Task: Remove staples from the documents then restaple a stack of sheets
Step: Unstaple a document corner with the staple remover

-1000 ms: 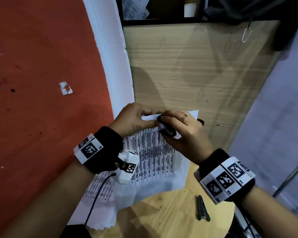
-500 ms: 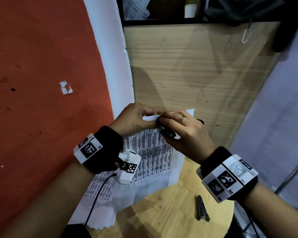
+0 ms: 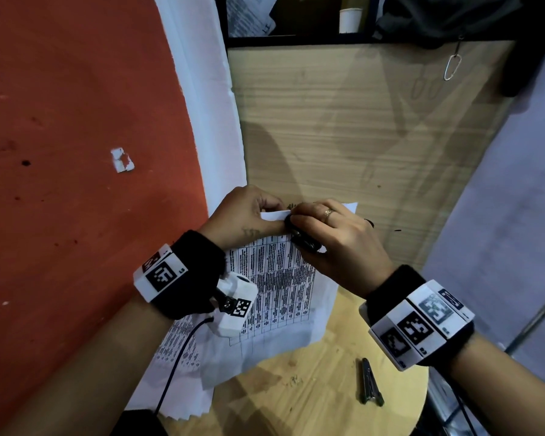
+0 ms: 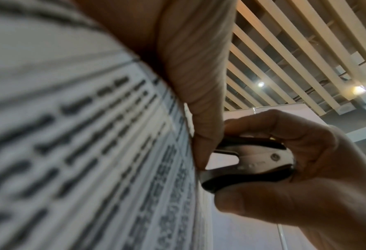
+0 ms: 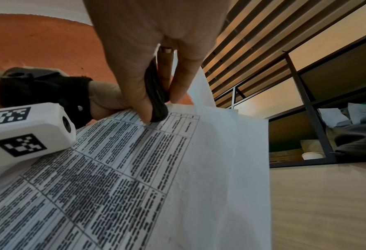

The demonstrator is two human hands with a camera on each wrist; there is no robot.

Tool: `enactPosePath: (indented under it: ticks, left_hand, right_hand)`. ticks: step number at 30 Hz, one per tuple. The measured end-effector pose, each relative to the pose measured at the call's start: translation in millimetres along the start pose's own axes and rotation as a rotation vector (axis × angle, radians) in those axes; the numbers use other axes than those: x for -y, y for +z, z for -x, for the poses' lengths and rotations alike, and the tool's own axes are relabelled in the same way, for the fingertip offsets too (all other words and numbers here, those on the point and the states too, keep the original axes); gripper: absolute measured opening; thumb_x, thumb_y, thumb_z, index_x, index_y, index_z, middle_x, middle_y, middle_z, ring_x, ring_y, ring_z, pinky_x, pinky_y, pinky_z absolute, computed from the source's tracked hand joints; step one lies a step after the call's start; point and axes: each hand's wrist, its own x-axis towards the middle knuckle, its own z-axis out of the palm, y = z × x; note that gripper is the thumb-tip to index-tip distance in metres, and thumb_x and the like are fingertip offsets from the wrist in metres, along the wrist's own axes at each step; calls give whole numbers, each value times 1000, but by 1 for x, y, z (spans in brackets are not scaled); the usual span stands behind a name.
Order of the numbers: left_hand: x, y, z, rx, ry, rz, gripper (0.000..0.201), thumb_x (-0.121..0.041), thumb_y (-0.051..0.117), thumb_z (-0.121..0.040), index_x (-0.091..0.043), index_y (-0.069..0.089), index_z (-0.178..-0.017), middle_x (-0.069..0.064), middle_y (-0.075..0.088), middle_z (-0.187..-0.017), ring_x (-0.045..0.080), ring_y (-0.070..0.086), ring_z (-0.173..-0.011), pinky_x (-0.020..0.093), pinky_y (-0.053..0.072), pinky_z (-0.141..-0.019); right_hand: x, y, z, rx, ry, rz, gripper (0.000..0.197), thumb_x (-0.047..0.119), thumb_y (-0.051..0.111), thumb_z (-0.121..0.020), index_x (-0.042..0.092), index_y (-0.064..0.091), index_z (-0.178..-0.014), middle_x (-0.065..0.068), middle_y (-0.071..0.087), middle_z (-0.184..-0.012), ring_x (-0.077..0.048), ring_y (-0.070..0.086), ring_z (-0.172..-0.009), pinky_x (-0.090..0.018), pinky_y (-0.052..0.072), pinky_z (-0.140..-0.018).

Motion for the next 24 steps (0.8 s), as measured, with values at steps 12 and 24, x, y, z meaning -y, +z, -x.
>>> enactPosePath:
  ticks: [12, 24]
  left_hand:
    - [-5, -5, 4, 87, -30, 79, 31, -38, 72, -68, -7, 68, -69, -3, 56, -58, 4, 49, -62, 28, 37, -61]
    - [-7, -9, 8, 135, -63, 176, 15, -16, 73, -71, -2, 69, -76, 5, 61, -67, 8, 53, -68, 29, 40, -65]
  right_hand:
    - [-4, 0, -3, 39, -32, -18, 22, 3, 69, -71, 0, 68, -93, -11, 68, -99, -34, 62, -76, -39, 53, -53]
    - [-4, -4, -11, 80, -91, -54, 20, 7, 69, -69, -2, 68, -86, -14, 69, -90, -34, 64, -71, -38, 52, -48]
